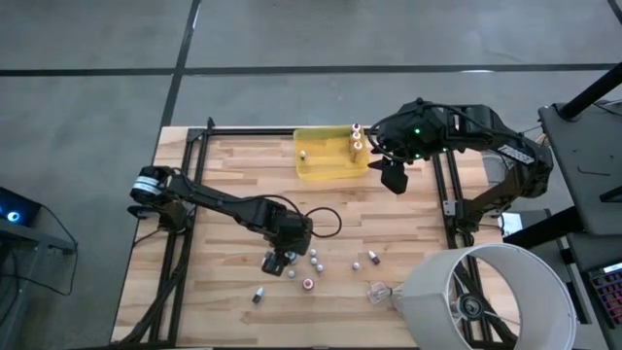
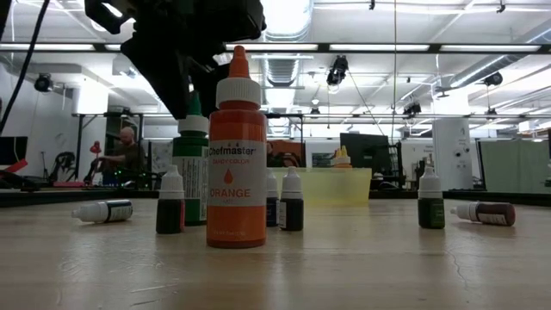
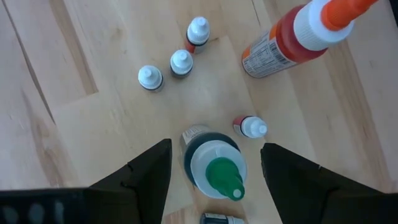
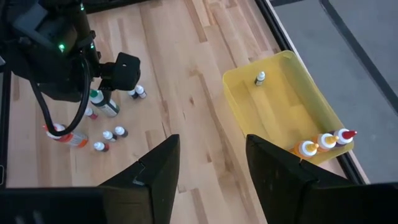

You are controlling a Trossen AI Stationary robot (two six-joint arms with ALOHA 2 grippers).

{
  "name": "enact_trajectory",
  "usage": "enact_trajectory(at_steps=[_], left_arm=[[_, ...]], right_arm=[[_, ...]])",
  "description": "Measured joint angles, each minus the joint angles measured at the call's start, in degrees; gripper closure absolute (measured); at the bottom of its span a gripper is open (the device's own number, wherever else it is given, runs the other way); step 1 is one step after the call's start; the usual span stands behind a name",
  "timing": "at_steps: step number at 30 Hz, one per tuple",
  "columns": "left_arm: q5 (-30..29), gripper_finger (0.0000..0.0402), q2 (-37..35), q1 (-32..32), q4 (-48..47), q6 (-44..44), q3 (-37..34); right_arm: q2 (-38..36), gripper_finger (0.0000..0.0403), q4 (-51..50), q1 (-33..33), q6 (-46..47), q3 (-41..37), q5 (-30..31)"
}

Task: Pick & Place food coloring
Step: Put the top small violet food coloring bottle into the yellow bin

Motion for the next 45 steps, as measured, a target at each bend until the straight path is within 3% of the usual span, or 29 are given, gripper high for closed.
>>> enact_trajectory(at_steps=[23,45], left_arm=[[-0.2,0.0184,0.0,0.1,-1.9,0.3,3.1],[0.0,0.0184,0.1,0.1,-3.2,0.0,1.1]], right_arm=[[0.0,0.0229,0.0,0.0,0.0,0.0,0.0],[0.0,0.0229,0.1,0.0,-0.5,-0.1,1.6]])
